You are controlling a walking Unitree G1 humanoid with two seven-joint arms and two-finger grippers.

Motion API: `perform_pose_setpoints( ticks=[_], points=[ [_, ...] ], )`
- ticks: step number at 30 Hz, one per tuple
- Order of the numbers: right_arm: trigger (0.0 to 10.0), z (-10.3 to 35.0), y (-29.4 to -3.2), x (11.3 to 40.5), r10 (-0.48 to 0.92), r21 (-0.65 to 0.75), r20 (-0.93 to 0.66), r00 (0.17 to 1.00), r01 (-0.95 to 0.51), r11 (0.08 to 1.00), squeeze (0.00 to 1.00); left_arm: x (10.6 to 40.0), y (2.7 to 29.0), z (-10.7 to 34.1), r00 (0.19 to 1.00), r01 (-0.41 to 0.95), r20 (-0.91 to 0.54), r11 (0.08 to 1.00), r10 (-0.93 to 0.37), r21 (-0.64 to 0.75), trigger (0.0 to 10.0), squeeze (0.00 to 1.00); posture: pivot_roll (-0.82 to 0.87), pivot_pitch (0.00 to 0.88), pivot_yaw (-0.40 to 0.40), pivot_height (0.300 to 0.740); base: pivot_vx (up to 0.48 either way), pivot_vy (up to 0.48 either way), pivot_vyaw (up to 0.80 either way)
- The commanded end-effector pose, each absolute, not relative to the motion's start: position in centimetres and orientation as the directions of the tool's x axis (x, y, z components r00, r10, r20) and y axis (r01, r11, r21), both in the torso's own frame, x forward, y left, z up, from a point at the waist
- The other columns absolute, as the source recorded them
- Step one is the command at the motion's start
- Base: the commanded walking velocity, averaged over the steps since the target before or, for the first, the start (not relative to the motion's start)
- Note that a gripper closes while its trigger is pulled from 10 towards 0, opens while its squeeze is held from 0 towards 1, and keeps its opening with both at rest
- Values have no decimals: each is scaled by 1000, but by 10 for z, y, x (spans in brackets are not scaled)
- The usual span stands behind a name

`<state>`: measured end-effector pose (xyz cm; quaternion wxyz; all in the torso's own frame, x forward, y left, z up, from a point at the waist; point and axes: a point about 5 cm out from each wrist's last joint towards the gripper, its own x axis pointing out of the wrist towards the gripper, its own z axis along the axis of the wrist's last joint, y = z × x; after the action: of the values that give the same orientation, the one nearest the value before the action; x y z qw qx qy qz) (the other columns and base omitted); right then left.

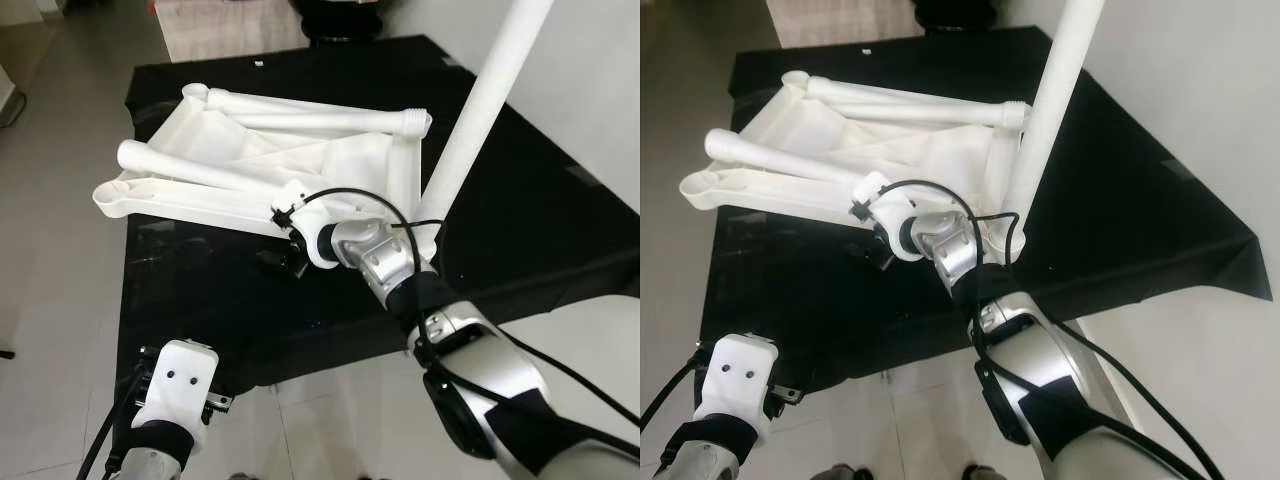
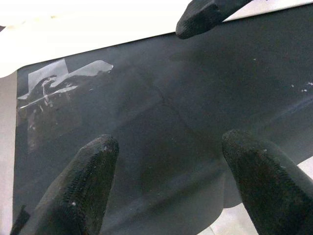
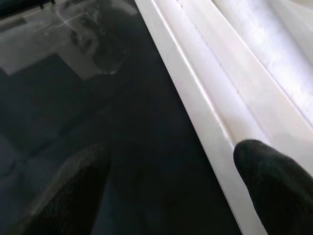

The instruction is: Building children table

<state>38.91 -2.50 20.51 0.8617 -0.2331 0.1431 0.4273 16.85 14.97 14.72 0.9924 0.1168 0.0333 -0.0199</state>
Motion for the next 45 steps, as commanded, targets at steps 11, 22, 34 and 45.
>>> perform_pose_setpoints(
  ticks=[11,22,34,45],
  points=[
    [10000,199,-26,393,610,-304,-508,608,-789,534,0,161,146,147,995,48,-95,973,-27,226,10000,0,138,266,-66,740,0,0,0],
    [0,206,-25,392,612,-417,-589,529,-847,331,0,164,142,147,996,40,-88,978,-22,204,10000,0,86,253,-95,740,0,0,0],
    [0,219,-48,399,557,-531,-621,551,-819,217,0,166,140,145,996,36,-89,982,-20,186,10000,0,69,233,-94,740,0,0,0],
    [0,233,-85,400,575,-612,-643,506,-791,12,0,169,141,144,995,40,-92,982,-23,185,10000,0,80,222,-74,740,0,0,0]
  ],
)
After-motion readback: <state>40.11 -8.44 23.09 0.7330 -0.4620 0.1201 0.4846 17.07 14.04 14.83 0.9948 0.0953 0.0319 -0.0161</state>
